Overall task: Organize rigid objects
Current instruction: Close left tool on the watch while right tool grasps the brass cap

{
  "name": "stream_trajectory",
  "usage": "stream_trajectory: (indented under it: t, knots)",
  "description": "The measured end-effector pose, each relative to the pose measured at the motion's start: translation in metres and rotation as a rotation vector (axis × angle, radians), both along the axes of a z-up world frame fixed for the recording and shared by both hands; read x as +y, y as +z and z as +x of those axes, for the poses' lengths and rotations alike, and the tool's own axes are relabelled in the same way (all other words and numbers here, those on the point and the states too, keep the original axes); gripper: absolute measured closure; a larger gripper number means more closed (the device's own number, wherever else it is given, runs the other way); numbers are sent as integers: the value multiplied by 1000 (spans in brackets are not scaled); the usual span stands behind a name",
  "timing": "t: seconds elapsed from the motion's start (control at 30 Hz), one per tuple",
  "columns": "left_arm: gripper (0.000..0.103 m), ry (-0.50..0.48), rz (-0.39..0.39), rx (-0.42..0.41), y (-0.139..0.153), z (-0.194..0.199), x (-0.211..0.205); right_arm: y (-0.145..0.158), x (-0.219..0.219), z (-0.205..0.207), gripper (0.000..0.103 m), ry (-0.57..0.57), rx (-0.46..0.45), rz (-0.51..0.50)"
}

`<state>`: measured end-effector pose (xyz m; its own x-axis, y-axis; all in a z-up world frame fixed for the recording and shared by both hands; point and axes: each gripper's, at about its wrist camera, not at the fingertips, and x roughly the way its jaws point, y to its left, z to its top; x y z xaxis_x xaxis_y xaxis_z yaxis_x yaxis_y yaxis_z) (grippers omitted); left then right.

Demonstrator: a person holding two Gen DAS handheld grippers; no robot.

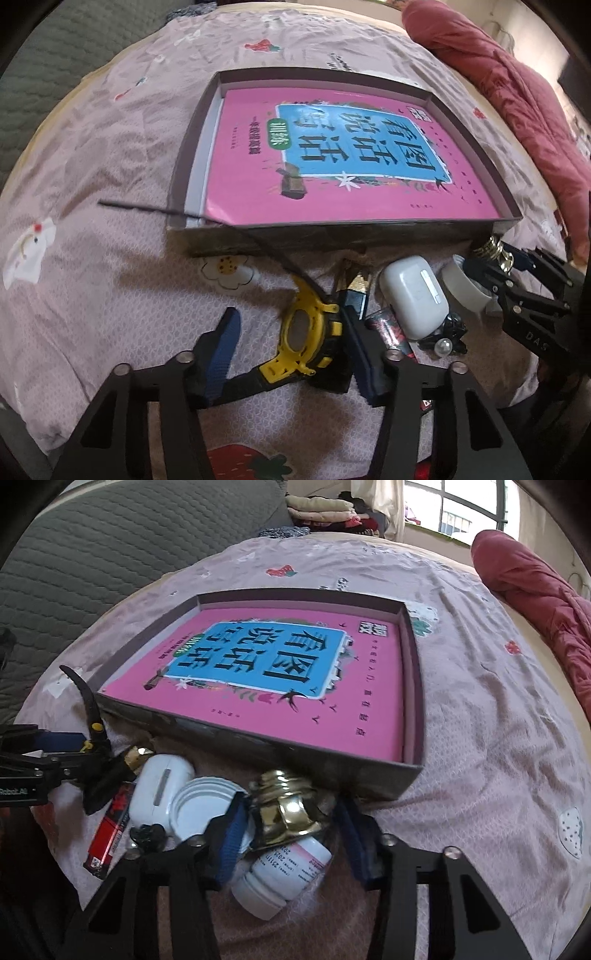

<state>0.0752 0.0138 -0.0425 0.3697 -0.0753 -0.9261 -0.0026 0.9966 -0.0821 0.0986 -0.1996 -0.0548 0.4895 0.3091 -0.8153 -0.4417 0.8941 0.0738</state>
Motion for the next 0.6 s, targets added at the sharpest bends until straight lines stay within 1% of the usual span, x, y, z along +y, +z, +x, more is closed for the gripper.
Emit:
stream_trajectory:
  t: [0.03,0.07,0.13,0.27,0.37,0.47,0.53,0.57,0.6]
  knots:
    - [57,-9,11,0,1,1,-2,0,1,0,57,1,1,2]
    - [58,-21,20,2,2,1,-2,0,1,0,57,2,0,2]
    - [59,-15,19,6,2,-1,3,0,-1,0,57,0,4,14]
    - [59,-5,12,48,-8,-7,14,1,-5,1,57,-14,20,47]
    - [61,-3,5,38,-11,-7,13,0,-5,2,57,-16,20,47]
    - [67,8,-23,34,-10,-3,13,1,-4,2,58,-17,16,51]
    - [76,7,-34,33,-10,0,10,1,-6,2,58,-21,17,63]
    - [78,11,-49,35,-10,2,9,1,-6,3,58,-24,20,70]
    - [79,15,-45,36,-11,3,8,1,-7,3,58,-24,19,75]
